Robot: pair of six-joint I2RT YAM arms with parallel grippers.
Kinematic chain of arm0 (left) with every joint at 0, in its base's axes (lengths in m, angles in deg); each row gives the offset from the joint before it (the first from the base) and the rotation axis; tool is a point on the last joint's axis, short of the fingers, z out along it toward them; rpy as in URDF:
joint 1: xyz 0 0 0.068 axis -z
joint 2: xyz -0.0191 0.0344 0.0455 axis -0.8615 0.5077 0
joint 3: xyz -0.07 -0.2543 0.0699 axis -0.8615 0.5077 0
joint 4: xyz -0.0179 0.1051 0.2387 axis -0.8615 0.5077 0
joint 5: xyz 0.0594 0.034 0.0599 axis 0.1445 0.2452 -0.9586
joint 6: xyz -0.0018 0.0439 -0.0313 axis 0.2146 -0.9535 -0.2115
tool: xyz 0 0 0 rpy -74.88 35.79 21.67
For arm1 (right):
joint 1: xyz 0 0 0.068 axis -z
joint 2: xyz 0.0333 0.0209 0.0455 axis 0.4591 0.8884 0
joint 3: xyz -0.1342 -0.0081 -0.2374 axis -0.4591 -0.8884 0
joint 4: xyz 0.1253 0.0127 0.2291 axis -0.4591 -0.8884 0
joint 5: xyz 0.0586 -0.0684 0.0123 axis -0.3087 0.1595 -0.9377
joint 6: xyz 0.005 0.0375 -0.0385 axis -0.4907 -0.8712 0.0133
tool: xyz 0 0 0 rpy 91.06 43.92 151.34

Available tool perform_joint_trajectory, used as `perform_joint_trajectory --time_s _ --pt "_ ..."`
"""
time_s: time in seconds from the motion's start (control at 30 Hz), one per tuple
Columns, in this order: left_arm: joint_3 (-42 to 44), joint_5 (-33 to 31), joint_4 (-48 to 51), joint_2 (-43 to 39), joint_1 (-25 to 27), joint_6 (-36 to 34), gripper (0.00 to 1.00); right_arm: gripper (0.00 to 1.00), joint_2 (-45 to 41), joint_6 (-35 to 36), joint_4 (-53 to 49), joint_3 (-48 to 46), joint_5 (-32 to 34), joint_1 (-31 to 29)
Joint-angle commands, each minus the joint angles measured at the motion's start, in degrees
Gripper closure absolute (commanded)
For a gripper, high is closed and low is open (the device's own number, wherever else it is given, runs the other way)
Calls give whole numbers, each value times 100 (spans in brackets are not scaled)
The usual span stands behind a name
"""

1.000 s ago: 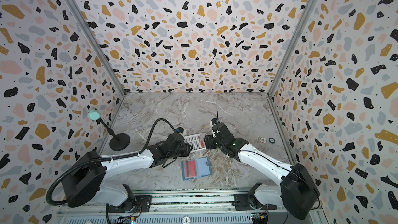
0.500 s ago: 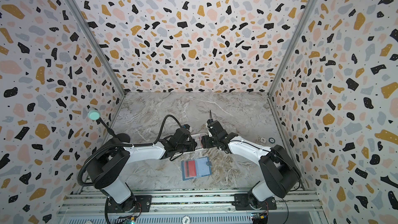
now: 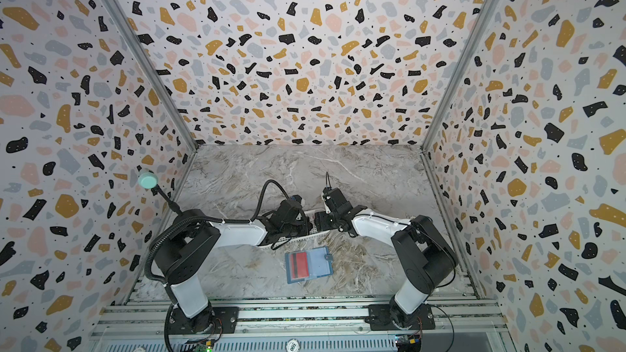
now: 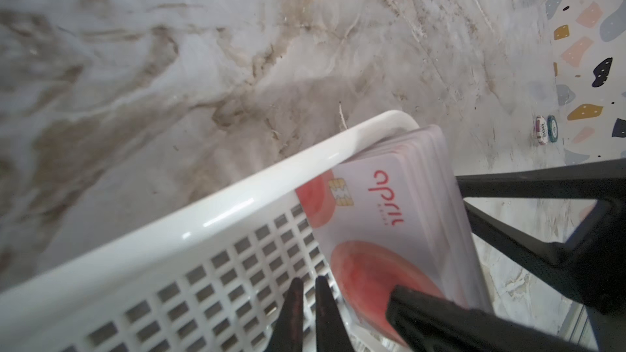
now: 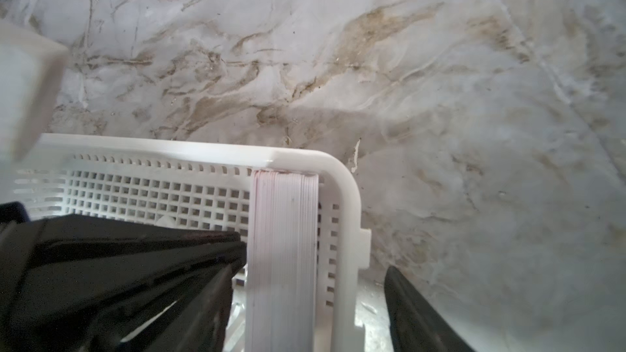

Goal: Put the credit cards into the card holder

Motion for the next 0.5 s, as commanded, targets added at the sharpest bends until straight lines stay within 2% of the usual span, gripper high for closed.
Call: perform_joint_trajectory --time_s 0.0,0.33,0.47 --pt "-210 132 -159 97 -52 -75 87 28 2 -30 32 221 -23 24" --pt "-190 237 -164 252 -61 -61 85 29 213 -8 -97 338 248 25" --pt "-146 251 -359 260 -73 -44 85 32 235 17 -140 354 338 20"
